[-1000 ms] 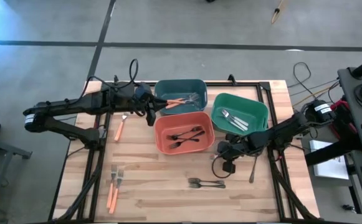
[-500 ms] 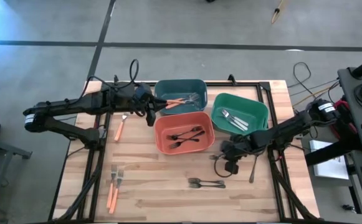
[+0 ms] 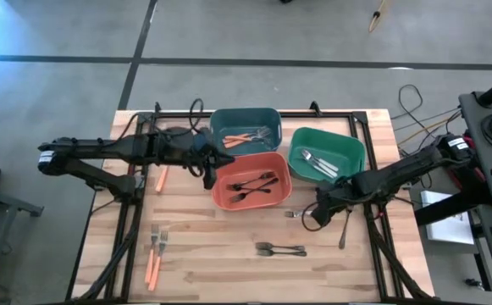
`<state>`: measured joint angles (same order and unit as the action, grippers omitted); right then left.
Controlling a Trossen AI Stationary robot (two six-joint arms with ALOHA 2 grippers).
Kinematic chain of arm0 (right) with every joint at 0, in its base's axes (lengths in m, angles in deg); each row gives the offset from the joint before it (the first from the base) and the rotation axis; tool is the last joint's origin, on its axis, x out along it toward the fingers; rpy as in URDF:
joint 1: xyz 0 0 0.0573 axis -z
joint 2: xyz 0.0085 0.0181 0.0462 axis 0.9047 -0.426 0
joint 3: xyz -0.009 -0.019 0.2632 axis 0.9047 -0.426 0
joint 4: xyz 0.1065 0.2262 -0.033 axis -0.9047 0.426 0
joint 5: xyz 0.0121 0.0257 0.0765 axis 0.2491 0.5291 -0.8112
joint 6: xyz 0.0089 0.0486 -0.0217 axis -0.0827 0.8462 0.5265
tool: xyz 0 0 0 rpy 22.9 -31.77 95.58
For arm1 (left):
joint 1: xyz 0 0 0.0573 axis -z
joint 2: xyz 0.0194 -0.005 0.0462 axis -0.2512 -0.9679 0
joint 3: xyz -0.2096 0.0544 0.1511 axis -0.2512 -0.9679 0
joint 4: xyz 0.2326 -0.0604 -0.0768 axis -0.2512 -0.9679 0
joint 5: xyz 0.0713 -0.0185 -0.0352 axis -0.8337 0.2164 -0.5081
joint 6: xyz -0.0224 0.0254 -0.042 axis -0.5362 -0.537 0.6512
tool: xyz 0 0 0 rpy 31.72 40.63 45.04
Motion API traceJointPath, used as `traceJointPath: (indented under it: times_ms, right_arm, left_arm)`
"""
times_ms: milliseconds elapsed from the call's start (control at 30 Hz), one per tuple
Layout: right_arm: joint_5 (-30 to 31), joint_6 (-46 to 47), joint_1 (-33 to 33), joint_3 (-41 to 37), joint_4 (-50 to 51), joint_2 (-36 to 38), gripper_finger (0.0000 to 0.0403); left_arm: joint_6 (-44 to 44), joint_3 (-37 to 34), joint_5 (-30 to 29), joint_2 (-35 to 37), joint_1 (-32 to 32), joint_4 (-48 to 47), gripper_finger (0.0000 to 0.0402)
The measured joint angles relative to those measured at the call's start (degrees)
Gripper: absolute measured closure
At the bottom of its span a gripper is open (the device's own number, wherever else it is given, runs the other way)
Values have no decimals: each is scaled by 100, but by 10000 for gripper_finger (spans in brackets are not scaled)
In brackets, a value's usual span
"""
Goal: Sort silverware by color (type)
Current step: Put the white fork into the green bin
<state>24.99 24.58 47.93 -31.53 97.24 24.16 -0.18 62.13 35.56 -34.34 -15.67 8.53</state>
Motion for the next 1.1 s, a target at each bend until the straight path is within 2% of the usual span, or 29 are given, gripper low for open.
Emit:
traceJointPath:
  times_ms: [167,433,633,933,1100]
  right_arm:
    - [527,-50,0,-7,-98,-372,394]
    - [574,-250,-145,15,-797,-1044,394]
    - [523,-301,-450,358,-932,-1388,394]
    - [520,-683,-528,997,-456,-1498,394]
    - [545,-803,-589,1210,221,-1201,394]
  left_arm:
    - [301,0,-259,-176,220,-6,400]
    - [1271,0,-533,-434,656,-39,401]
    - [1845,0,-741,-683,1152,-279,401]
    - [2611,-2,-768,-1126,1636,-326,401]
    - [2974,-2,-809,-1551,2131,-319,402]
